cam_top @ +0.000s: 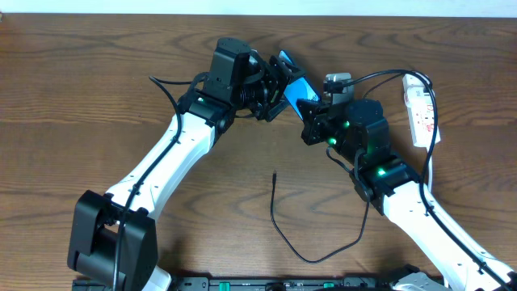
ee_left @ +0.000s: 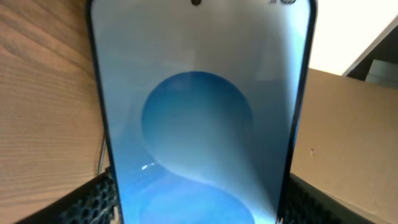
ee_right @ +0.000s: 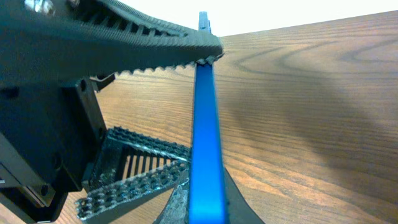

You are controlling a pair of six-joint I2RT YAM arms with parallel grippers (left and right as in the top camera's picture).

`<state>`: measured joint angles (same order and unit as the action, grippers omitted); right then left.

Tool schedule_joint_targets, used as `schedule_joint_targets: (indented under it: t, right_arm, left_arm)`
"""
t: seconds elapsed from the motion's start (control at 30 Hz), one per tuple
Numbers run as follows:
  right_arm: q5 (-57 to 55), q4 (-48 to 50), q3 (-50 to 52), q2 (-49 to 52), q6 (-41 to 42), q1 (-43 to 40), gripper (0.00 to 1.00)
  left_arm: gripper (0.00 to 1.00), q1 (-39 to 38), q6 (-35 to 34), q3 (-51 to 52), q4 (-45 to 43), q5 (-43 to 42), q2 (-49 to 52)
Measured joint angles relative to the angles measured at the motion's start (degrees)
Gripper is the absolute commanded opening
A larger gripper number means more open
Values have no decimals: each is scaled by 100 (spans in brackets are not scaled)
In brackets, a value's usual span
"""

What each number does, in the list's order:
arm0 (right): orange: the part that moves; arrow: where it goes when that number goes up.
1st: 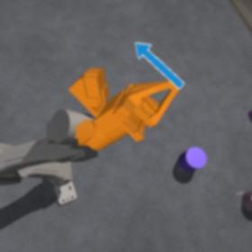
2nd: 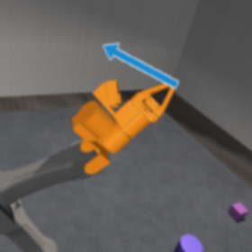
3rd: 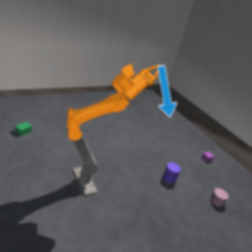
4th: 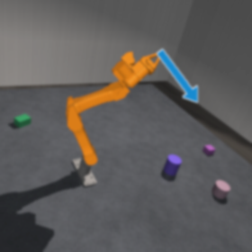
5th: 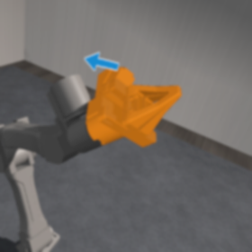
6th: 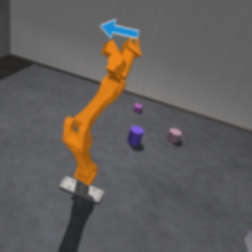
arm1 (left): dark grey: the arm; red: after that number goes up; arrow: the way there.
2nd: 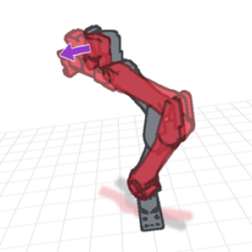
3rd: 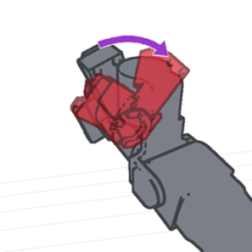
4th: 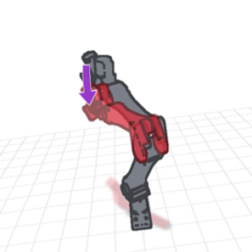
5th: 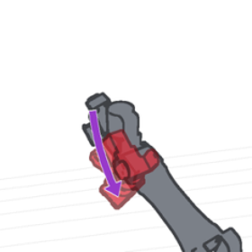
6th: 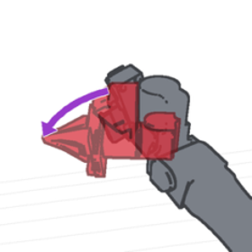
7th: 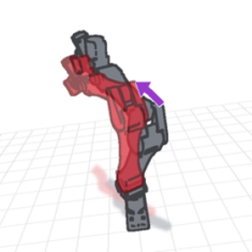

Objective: Plug charger to phone and switch on socket
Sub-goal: 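Open the left gripper and withdraw it from the phone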

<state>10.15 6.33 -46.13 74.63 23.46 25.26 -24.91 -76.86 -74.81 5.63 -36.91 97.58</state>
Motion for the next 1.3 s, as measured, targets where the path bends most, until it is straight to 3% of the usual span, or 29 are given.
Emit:
schedule_joint_targets:
  t: [0.13, 0.67, 1.3]
  right_arm:
    - [87, -2, 0, 0, -7, 0, 2]
    - [227, -2, 0, 0, -2, -354, 1]
    - [378, -11, 0, 0, 501, -673, 1]
  left_arm:
    - [91, -2, -15, 0, -4, -2, -7]
    - [93, 46, -26, 0, -9, -289, -9]
    - [93, 883, -17, 0, -11, -1239, -9]
